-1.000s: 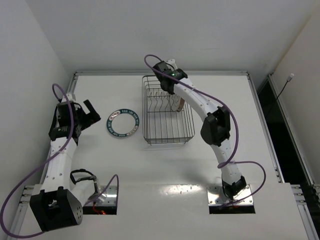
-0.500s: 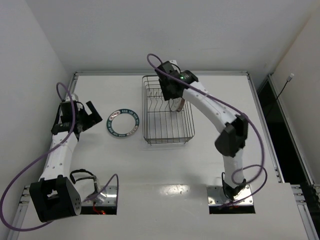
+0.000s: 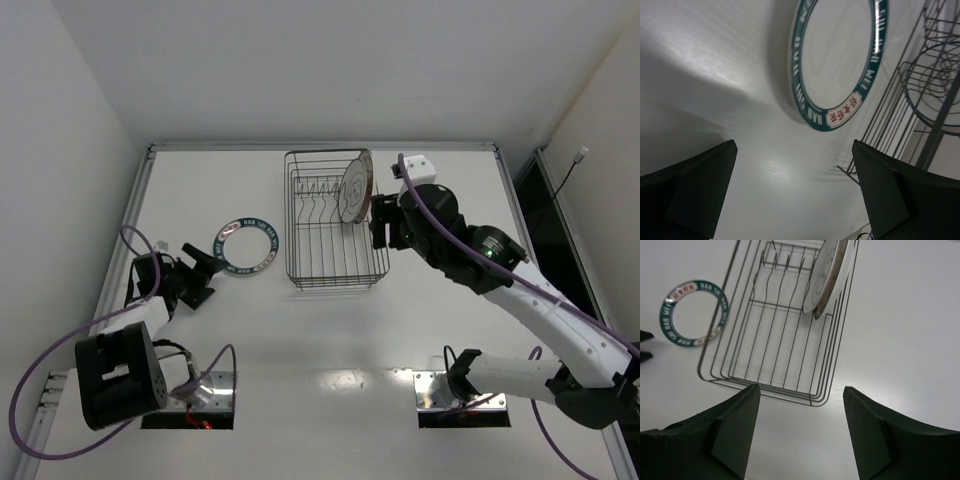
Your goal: Load the plates into the dish rack
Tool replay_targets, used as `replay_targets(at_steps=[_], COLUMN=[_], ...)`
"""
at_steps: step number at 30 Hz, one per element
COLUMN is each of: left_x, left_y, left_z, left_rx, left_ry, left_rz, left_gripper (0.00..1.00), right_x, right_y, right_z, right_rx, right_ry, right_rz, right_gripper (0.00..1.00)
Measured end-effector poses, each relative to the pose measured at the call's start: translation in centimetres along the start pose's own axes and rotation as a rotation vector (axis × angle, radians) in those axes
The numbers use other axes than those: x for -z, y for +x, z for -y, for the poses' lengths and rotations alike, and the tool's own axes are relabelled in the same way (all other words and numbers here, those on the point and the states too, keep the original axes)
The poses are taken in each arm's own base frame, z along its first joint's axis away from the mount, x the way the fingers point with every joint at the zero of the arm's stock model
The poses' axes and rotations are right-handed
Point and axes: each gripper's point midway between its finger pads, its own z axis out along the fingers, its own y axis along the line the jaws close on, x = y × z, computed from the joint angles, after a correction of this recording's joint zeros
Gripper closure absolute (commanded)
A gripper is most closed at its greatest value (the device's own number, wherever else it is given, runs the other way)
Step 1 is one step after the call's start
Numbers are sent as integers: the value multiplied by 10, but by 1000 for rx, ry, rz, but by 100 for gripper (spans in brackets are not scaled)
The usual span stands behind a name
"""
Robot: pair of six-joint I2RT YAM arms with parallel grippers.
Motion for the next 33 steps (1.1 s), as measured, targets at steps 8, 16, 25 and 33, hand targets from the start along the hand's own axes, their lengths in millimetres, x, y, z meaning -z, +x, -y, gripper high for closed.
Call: replay_targets(at_steps=[8, 16, 25, 33], left_x=[-30, -66, -64, 11], left_y=[-10, -15, -10, -73], left_z=[24, 38, 27, 110], left_rx=[52, 98, 97, -122], left_ry=[105, 194, 141, 232], left_rz=[-25, -79, -86, 152], left_gripper=[6, 60, 100, 100], right_x=[-1, 13, 15, 19], right_y=[30, 24, 28, 24], right_z=[5, 10, 16, -3], right_rx=[16, -1, 8, -23], right_ry=[4, -8, 14, -101], right_rz=[-68, -36, -51, -33], right_gripper=[36, 36, 36, 19])
